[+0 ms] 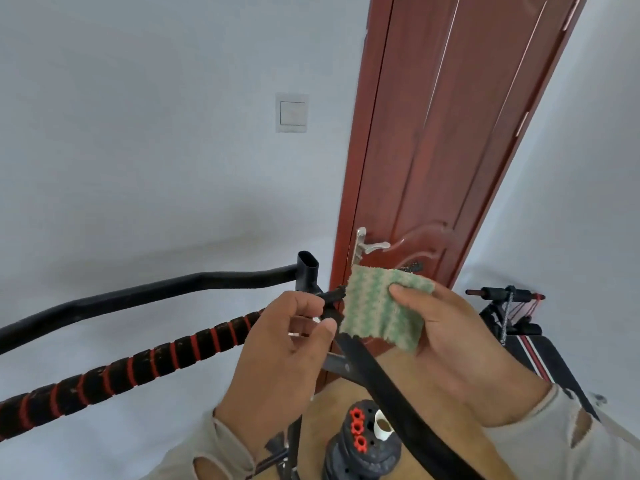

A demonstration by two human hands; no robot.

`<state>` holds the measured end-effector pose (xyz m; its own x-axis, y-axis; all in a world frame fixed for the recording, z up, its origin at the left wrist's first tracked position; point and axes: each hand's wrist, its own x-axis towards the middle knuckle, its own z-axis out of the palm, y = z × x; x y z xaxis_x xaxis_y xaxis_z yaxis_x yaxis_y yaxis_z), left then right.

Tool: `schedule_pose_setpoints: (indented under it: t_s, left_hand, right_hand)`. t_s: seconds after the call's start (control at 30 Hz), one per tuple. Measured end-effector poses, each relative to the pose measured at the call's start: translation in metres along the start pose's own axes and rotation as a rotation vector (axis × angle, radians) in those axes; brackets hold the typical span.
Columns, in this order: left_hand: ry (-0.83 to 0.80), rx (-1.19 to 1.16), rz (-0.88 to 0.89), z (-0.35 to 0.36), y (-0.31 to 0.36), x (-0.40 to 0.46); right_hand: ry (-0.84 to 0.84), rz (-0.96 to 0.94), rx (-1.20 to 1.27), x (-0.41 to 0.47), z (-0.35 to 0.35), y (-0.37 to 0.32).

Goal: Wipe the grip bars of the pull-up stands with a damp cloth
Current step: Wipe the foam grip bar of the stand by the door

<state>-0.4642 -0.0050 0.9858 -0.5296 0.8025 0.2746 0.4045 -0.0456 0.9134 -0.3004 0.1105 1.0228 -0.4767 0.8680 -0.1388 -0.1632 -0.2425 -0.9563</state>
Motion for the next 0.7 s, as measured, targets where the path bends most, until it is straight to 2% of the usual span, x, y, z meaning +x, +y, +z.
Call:
schedule_pose_setpoints:
  t_s: [0.1,0.23,0.33,0.43,0.53,0.6,0.7]
  left_hand:
    - [-0.064,0.327,0.211,0.021,-0.001,0.03]
    - [-0.151,0.59,0.403,0.062,-0.016,0.08]
    - [-0.183,0.688,0.447,0.093,-0.029,0.111]
    - [-0.242,0.825,0.442,0.113,-0.043,0.129]
    - [-0.255,0.916,0.403,0.121,-0.052,0.136]
    - [-0.287,0.879,0.368,0.124,-0.059,0.138]
    - [-0.257,0.753,0.314,0.123,-0.071,0.144]
  right_hand:
    - [0.179,-0.177,-0.385,0.049,-0.05,-0.012]
    - [0.363,-0.342,-0.552,0.106,-0.097,-0.023]
    - [0.39,-0.453,-0.656,0.153,-0.118,-0.026]
    - [0.282,-0.578,-0.915,0.191,-0.121,-0.018]
    - [-0.054,-0.637,-1.289,0.211,-0.118,0.012]
    - [-0.251,-0.601,-1.504,0.217,-0.12,0.033]
    - [-0.317,-0.587,-1.551,0.216,-0.128,0.038]
